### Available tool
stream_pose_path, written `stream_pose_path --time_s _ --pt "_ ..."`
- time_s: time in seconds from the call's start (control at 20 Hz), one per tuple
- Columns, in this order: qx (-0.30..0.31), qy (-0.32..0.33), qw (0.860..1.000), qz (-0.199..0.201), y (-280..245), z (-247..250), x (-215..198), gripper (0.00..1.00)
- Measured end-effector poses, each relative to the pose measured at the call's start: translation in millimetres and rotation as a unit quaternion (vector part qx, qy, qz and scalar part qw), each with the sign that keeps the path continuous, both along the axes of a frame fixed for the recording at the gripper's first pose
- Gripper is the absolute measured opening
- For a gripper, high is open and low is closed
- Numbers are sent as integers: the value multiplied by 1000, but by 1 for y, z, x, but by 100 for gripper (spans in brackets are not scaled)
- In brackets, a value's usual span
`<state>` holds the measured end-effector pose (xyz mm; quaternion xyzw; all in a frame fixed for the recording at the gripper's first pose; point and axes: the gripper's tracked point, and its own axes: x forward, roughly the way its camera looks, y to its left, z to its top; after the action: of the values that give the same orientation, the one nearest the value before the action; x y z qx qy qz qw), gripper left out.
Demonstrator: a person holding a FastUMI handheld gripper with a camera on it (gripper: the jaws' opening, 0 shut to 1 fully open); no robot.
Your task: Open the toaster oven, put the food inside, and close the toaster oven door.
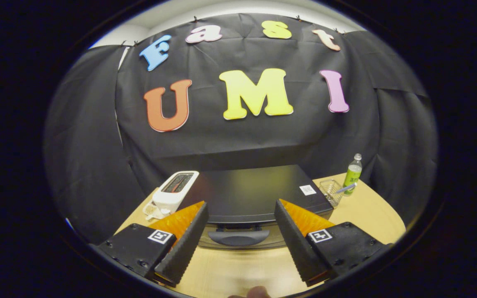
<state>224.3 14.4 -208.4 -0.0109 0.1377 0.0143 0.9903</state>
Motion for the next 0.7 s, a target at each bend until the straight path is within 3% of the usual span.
stream_pose_path --time_s 0.5,0.7 --pt "-8 73 997 -15 -11 -70 25 100" --pt "-10 74 997 -14 -10 -70 22 100"
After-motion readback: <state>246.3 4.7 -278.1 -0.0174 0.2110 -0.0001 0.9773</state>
